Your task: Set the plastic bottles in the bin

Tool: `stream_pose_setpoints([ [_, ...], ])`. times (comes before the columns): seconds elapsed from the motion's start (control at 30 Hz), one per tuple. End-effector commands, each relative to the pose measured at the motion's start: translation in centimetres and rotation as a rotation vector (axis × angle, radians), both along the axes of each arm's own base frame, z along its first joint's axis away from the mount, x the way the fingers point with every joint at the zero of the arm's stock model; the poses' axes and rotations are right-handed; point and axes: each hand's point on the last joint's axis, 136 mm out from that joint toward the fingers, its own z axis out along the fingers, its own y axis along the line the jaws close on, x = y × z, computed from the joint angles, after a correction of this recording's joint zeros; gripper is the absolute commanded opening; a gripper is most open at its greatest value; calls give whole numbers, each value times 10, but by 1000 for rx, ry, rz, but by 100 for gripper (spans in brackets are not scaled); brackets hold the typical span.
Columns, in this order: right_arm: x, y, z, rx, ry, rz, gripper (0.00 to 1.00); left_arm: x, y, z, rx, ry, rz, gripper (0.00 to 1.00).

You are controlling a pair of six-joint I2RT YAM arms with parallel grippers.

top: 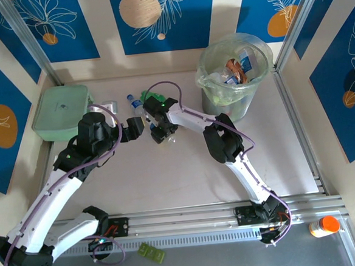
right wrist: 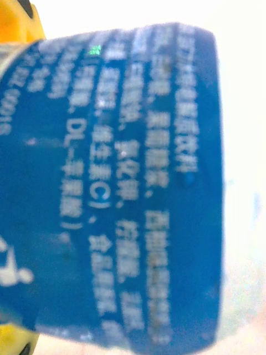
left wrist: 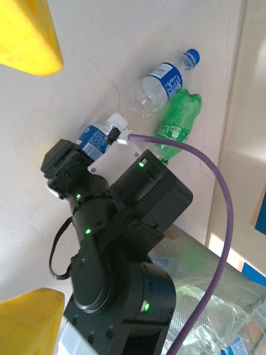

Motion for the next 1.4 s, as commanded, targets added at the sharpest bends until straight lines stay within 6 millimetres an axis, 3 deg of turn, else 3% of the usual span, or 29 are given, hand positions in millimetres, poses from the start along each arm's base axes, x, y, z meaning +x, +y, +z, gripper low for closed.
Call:
stream_pose_setpoints([
  [0.0,-15,9,54,110,-24,-2,50,0,-1,20,-11,-69,-16,98],
  [0.2,-42,5,102,240,-38,-24,47,-10,-15,35,-64,-122,-109,98],
  [0.4,-84,-4,142,384,-22,-61,47,-25,-32,68,-139,-160,-218,96],
  [0.57,-112,-22,177,490,-58,-91,45,-34,-46,85,-186,-156,-273,93],
  [0.8,-134,-68,218,536,-170,-153,45,-43,-98,89,-94,-92,-434,91],
  [1.0,-132,-129,271,560,-288,-243,45,-37,-116,94,-76,-83,-469,93],
  [1.1,-126,-159,298,587,-342,-298,45,-29,-124,85,-89,-48,-468,94],
  [1.23,-109,-194,330,598,-421,-367,44,-21,-145,60,-180,86,-523,94],
  [1.37,-81,-227,358,579,-494,-460,43,-8,-149,32,-201,177,-509,94],
])
